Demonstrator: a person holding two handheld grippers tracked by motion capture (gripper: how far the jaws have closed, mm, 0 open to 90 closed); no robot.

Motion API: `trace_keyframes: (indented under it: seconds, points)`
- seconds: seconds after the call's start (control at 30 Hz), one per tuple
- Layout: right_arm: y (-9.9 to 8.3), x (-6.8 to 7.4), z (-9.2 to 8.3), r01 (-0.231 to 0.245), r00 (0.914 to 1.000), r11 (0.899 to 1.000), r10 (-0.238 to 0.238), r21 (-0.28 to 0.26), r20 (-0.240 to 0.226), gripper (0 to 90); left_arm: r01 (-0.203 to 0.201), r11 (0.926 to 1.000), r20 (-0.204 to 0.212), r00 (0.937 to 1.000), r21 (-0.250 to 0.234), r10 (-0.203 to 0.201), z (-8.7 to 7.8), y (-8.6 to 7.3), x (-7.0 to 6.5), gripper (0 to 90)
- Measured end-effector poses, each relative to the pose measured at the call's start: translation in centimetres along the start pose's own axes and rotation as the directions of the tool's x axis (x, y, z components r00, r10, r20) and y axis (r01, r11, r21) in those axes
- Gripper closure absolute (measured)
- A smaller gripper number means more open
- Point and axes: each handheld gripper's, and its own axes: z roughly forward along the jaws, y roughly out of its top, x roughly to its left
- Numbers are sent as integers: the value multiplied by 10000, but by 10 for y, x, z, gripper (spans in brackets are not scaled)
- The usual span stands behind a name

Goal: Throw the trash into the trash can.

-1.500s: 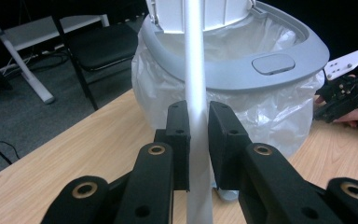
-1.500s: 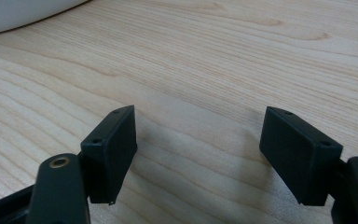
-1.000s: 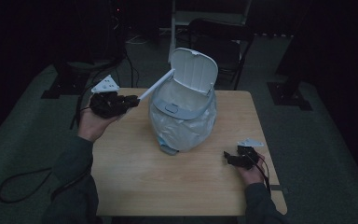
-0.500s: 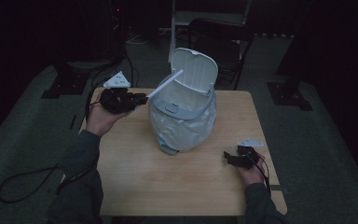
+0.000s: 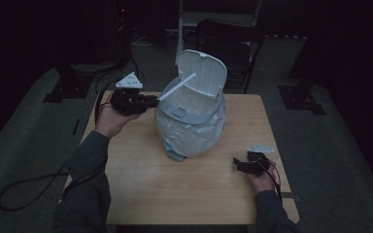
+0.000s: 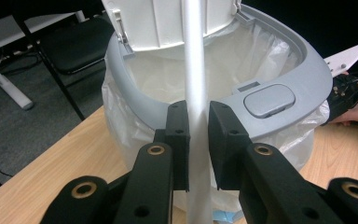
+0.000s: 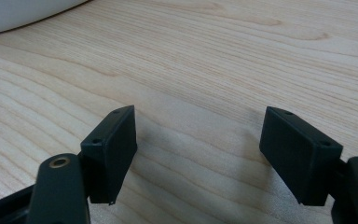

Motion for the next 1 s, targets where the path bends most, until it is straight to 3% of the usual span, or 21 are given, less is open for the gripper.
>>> trace_keyframes:
  seconds: [1.0]
  points:
    - [0, 0, 0, -2, 10000, 10000, 2, -1, -1, 263, -123, 9993, 136, 9998, 350, 119, 15, 8, -1, 796]
